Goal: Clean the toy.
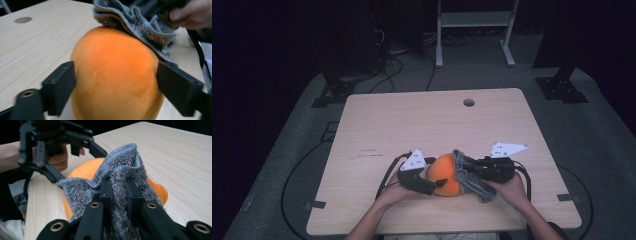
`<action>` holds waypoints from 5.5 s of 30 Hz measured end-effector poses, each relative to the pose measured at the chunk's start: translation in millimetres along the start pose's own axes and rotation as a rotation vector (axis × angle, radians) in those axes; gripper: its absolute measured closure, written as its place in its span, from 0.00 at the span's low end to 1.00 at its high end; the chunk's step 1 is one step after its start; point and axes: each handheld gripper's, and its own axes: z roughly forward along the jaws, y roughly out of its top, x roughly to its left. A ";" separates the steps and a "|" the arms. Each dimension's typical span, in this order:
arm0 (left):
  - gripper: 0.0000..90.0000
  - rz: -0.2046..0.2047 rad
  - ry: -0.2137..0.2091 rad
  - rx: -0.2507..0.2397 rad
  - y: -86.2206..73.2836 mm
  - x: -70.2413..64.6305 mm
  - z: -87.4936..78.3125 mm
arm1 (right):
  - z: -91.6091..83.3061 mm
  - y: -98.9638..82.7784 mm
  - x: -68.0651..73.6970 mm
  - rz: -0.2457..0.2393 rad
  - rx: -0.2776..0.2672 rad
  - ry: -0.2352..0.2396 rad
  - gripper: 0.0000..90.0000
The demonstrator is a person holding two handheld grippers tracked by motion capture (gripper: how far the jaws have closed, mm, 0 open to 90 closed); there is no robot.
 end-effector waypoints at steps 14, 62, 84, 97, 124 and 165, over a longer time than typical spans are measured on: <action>0.38 0.038 0.033 -0.023 8.5 -11.6 6.1 | -23.8 11.4 15.3 -0.056 -0.019 0.008 0.86; 0.36 -0.069 0.015 -0.024 7.2 -13.3 12.3 | -30.1 -0.5 1.8 -0.046 0.059 -0.083 0.87; 0.36 -0.044 0.003 0.026 4.6 -10.6 9.2 | -20.2 8.6 -8.7 -0.036 0.074 -0.073 0.86; 0.24 -0.110 -0.020 0.033 4.3 -7.2 10.8 | -18.8 -6.9 22.0 -0.068 0.079 -0.008 0.87; 0.39 0.051 -0.009 -0.014 14.1 -23.7 8.7 | -32.2 -3.0 22.6 -0.045 0.036 0.013 0.87; 0.31 0.065 0.036 0.029 4.1 -4.9 -2.7 | 11.1 15.9 24.4 -0.115 0.009 0.000 0.87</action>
